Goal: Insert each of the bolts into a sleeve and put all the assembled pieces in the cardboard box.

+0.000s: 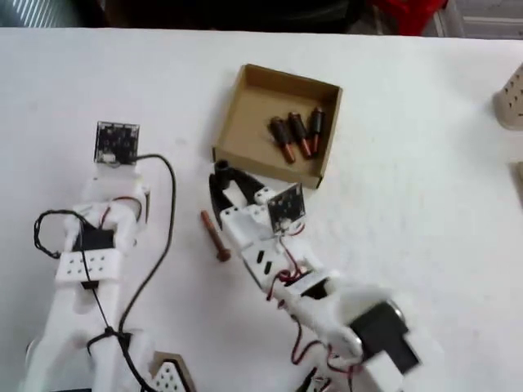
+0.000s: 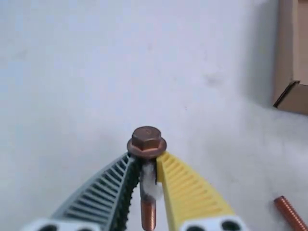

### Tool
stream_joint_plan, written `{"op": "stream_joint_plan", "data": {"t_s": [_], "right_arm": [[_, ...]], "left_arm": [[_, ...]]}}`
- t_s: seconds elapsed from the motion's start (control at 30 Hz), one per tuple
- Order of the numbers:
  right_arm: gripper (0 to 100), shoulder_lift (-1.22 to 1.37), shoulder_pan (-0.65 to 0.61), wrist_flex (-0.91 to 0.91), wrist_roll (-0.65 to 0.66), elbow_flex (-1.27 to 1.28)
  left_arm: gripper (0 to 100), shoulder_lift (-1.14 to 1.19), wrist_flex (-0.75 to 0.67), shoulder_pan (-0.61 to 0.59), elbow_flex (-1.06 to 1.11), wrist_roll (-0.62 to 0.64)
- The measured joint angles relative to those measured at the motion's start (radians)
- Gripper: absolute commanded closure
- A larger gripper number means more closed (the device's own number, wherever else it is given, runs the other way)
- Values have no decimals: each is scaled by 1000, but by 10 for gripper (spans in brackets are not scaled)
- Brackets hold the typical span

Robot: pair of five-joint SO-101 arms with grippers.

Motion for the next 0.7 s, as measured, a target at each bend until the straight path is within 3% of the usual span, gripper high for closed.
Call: {"op": "stream_joint_plan", "data": {"t_s": [0.17,0.33,0.43,0.57,0.7], "right_arm": [[982,235,-38,-295,0,-3],[982,404,-43,-480,0,-15],[982,488,-51,-519,0,-64],[982,583,-81,-523,0,-114],[982,606,-91,-535,51,-130]], "left_arm": [[977,0,-89,0,38,0],[977,0,-206,2,84,0],[978,0,-222,12,86,17],[978,0,-226,15,86,133],[979,-2,-285,86,89,201]]}}
